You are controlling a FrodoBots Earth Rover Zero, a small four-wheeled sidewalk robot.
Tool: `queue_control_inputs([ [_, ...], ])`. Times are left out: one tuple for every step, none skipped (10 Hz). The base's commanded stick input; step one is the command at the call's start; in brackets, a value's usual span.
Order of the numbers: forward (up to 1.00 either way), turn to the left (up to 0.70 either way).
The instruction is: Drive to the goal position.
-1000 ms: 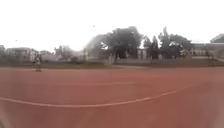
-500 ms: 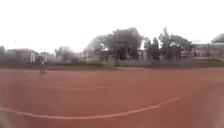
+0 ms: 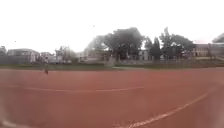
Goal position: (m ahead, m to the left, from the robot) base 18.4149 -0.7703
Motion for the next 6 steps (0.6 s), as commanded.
queue_control_inputs([
  [0.70,0.00],
  [0.70,0.00],
  [0.70,0.00],
  [0.70,0.00],
  [0.70,0.00],
  [0.70,0.00],
])
